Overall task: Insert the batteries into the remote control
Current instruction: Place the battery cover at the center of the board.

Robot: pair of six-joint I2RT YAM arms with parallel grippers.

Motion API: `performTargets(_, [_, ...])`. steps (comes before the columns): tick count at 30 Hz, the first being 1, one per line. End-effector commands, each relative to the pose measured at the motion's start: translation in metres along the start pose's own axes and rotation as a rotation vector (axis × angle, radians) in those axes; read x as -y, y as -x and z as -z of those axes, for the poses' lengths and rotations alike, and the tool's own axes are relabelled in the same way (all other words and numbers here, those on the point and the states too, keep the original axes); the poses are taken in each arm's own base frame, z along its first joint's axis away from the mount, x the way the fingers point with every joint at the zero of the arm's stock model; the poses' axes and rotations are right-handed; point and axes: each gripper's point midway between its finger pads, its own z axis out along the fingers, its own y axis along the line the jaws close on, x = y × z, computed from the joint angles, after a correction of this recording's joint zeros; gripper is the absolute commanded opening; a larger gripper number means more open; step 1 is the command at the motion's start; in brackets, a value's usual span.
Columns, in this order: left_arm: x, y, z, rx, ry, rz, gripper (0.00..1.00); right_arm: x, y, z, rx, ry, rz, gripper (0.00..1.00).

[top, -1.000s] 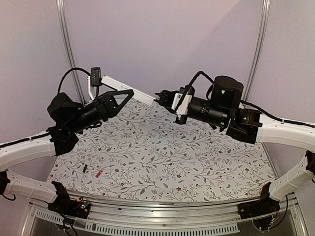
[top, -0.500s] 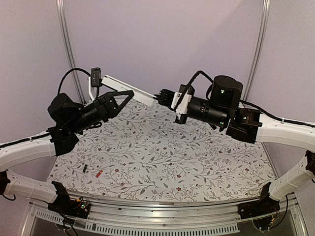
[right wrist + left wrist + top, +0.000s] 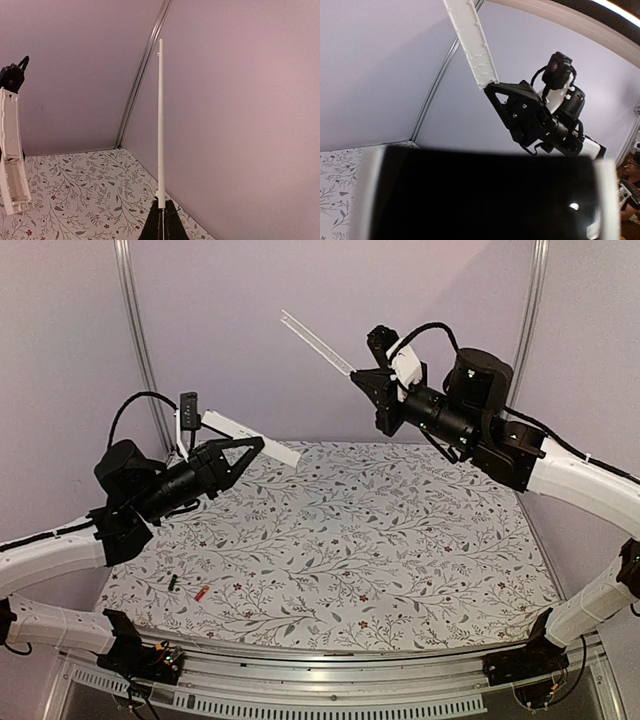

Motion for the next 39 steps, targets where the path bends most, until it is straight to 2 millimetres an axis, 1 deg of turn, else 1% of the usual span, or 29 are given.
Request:
performTargets(1, [-0.01,0.007,0.011,0.026,0.071,-0.052,0.0,0.021,-0.11,-0.003,-0.329,-0.047,-0.417,0.0])
performTargets(2, [-0.01,0.009,0.013,0.032,0.081,-0.06,0.0,0.022,-0.134,0.002,-0.391,-0.062,-0.544,0.0])
performTargets(4, [-0.01,0.011,0.017,0.04,0.094,-0.072,0.0,0.021,-0.186,0.016,-0.51,-0.083,-0.709,0.0])
performTargets(5, [-0.01,0.012,0.019,0.043,0.098,-0.075,0.0,0.022,-0.207,0.025,-0.552,-0.104,-0.82,0.0])
performTargets(6, [-0.01,0.013,0.02,0.046,0.101,-0.079,0.0,0.029,-0.228,0.038,-0.586,-0.126,-0.899,0.0])
performTargets(8, [-0.009,0.015,0.023,0.053,0.106,-0.083,0.0,0.028,-0.266,0.06,-0.655,-0.159,-1.097,0.0])
performTargets(10, [-0.009,0.015,0.024,0.054,0.107,-0.085,0.0,0.019,-0.297,0.079,-0.72,-0.174,-1.21,0.0])
performTargets(14, [-0.008,0.015,0.025,0.054,0.106,-0.088,0.0,-0.002,-0.346,0.11,-0.844,-0.22,-1.288,0.0])
performTargets(17, [-0.008,0.015,0.025,0.048,0.107,-0.093,0.0,-0.013,-0.367,0.127,-0.896,-0.234,-1.366,0.0])
performTargets(20, [-0.008,0.016,0.024,0.049,0.105,-0.101,0.0,-0.026,-0.383,0.144,-0.939,-0.262,-1.413,0.0])
performTargets(23, [-0.008,0.015,0.023,0.048,0.105,-0.104,0.0,-0.029,-0.395,0.159,-0.968,-0.31,-1.442,0.01])
performTargets(24, [-0.008,0.015,0.022,0.048,0.102,-0.106,0.0,-0.029,-0.399,0.162,-0.975,-0.324,-1.449,0.06])
performTargets(26, [-0.007,0.015,0.021,0.041,0.096,-0.107,0.0,-0.03,-0.403,0.167,-0.984,-0.344,-1.462,0.2])
performTargets(29, [-0.006,0.014,0.018,0.029,0.089,-0.107,0.0,-0.026,-0.404,0.17,-0.995,-0.373,-1.445,0.45])
performTargets(31, [-0.005,0.014,0.018,0.025,0.085,-0.112,0.0,-0.015,-0.4,0.173,-0.99,-0.42,-1.406,0.57])
performTargets(32, [-0.004,0.013,0.018,0.021,0.082,-0.12,0.0,-0.007,-0.396,0.173,-0.976,-0.446,-1.378,0.61])
performTargets(33, [-0.004,0.012,0.018,0.015,0.082,-0.127,0.0,0.002,-0.39,0.172,-0.959,-0.459,-1.341,0.64])
performTargets(34, [-0.004,0.011,0.017,0.006,0.077,-0.134,0.0,0.013,-0.375,0.165,-0.911,-0.455,-1.306,0.67])
performTargets(35, [-0.004,0.007,0.016,-0.011,0.072,-0.143,0.0,0.02,-0.36,0.155,-0.866,-0.424,-1.262,0.69])
performTargets(36, [-0.002,0.005,0.015,-0.024,0.063,-0.155,0.0,0.027,-0.336,0.141,-0.798,-0.36,-1.189,0.73])
performTargets(37, [0.0,0.001,0.013,-0.046,0.051,-0.169,0.0,0.027,-0.307,0.123,-0.717,-0.279,-1.122,0.79])
performTargets(38, [0.007,-0.006,0.009,-0.082,0.017,-0.207,0.0,0.012,-0.217,0.09,-0.484,-0.04,-0.89,0.98])
performTargets(39, [0.011,-0.009,0.008,-0.096,-0.005,-0.228,0.0,0.001,-0.172,0.082,-0.368,0.068,-0.807,0.99])
